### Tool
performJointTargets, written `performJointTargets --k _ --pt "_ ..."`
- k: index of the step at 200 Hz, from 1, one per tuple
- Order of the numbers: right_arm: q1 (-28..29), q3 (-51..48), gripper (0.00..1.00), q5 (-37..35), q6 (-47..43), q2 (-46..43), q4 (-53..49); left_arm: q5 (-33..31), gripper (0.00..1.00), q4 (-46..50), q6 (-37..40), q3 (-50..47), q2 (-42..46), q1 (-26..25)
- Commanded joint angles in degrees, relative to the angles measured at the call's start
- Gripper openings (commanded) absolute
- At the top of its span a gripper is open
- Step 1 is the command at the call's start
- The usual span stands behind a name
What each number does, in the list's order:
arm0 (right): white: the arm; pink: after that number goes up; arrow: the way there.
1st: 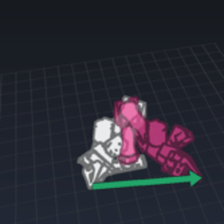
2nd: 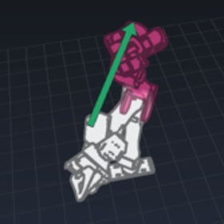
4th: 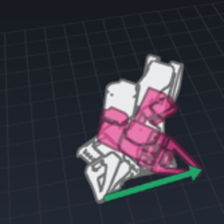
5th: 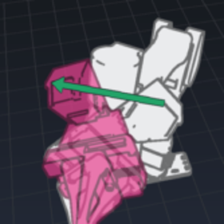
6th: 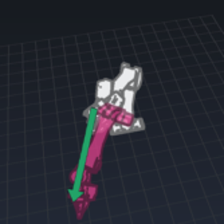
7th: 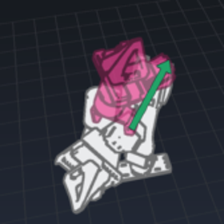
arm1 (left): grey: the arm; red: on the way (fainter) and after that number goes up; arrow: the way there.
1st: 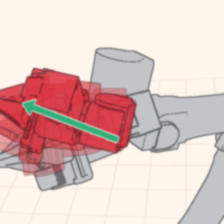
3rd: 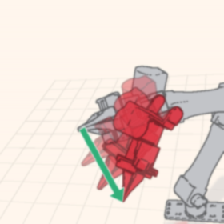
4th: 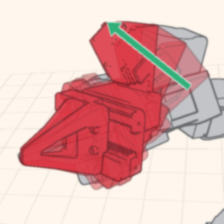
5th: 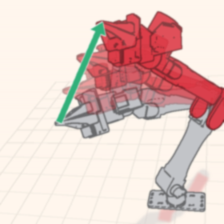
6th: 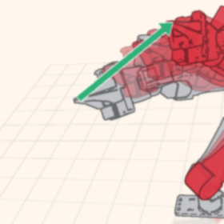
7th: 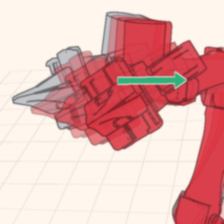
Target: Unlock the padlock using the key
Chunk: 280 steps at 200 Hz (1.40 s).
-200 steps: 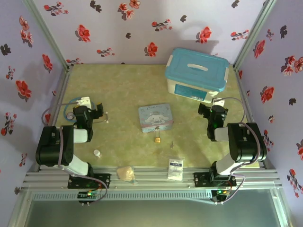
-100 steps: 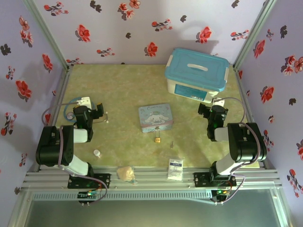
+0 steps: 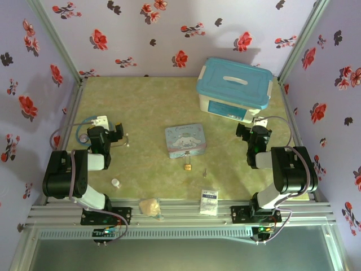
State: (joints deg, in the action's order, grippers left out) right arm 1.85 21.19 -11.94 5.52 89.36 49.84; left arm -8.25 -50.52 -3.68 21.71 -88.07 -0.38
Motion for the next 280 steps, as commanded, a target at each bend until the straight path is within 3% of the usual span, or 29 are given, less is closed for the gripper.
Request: performJointTargets --k 1,25,46,67,96,109,131,154,163,185,202,236,280 --pt "-0.36 1.05 0.99 0.26 -0.51 0.05 1.29 0.69 1.00 -0.41 1.49 0.82 -0.48 0.38" --pt "-0.41 0.77 0.99 0.65 -0.60 -0.74 1.30 0.45 1.00 -3.14 1.49 -1.26 1.68 0.42" --pt "-0.22 0.47 0.99 1.77 -1.70 -6.70 -3.08 -1.52 1.00 1.80 1.05 -1.79 8.77 0.38" --pt "-0.15 3.36 0.99 1.34 1.48 -16.92 -17.86 -2.78 1.00 10.00 0.43 -0.80 16.46 -0.22" --pt "-0.35 8.42 0.99 1.72 8.08 -24.65 -33.21 -2.62 1.00 21.18 -9.47 1.68 25.10 -0.32" --pt "-0.35 8.87 0.99 3.38 9.70 -27.08 -36.12 0.22 1.00 23.50 -14.49 1.82 27.76 -0.29" --pt "-0.35 8.43 0.99 8.38 13.43 -30.37 -39.14 11.53 1.00 21.20 -20.81 -0.91 31.36 -0.23" --pt "-0.27 8.85 0.99 15.32 17.60 -31.80 -43.18 15.89 1.00 24.15 -33.13 -2.08 34.46 -0.93" --pt "-0.14 8.91 0.99 17.84 19.64 -31.93 -44.59 16.16 1.00 27.32 -36.61 -1.86 35.51 -2.57" --pt "1.34 8.50 0.98 20.65 23.75 -31.79 -47.53 15.69 1.00 34.38 -36.29 -0.23 37.10 -9.84" --pt "5.93 7.83 0.97 19.35 24.35 -32.06 -48.56 15.07 1.00 39.29 -36.74 1.79 35.55 -15.00" --pt "14.22 6.60 0.97 17.46 25.45 -31.66 -48.46 14.14 0.96 40.03 -37.72 3.16 29.86 -23.73" --pt "19.65 4.65 0.93 17.22 26.66 -31.46 -50.35 12.55 0.88 39.26 -38.64 6.35 22.63 -33.29"
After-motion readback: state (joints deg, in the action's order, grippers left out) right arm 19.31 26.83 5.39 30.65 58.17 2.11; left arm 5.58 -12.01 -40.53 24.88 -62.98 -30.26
